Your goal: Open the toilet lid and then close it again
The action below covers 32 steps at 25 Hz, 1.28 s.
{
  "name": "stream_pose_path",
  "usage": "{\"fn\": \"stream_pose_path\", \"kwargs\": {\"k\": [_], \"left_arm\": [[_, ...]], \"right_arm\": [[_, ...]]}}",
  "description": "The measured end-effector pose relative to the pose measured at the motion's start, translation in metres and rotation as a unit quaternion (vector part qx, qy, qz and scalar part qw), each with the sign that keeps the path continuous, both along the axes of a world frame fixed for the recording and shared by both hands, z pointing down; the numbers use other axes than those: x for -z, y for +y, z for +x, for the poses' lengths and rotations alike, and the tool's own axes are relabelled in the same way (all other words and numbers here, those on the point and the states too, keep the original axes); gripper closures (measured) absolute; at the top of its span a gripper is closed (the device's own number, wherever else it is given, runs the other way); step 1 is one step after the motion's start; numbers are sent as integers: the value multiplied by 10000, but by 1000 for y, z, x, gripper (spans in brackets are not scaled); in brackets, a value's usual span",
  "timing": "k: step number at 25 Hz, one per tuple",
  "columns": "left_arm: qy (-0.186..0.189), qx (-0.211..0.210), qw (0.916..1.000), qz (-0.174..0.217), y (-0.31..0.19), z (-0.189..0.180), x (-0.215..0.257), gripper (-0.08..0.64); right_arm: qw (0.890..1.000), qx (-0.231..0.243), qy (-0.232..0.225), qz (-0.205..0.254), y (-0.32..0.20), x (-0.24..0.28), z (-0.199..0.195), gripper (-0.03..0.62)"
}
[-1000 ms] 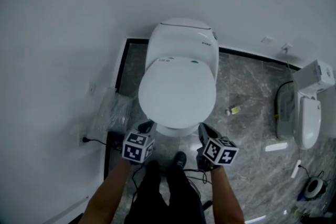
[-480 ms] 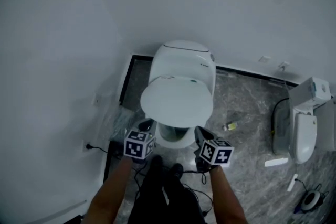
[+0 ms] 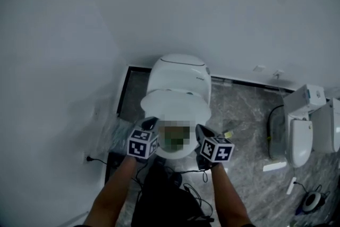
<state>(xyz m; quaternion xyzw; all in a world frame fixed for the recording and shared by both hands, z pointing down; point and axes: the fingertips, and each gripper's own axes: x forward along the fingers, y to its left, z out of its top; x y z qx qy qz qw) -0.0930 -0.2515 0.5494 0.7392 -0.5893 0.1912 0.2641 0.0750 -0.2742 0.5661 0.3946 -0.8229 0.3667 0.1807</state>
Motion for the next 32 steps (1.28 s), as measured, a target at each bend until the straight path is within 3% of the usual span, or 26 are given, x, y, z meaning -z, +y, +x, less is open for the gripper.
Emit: {"fn": "stream_pose_path", "kwargs": {"k": [16, 32], "left_arm": [[87, -285, 9983, 491, -106, -8, 49, 552], [-16, -595, 9965, 590, -180, -17, 59, 552]], "right_arm": [[9986, -424, 66, 294, -39, 56, -18, 581], [9941, -854, 276, 608, -68, 90, -17, 581]]}}
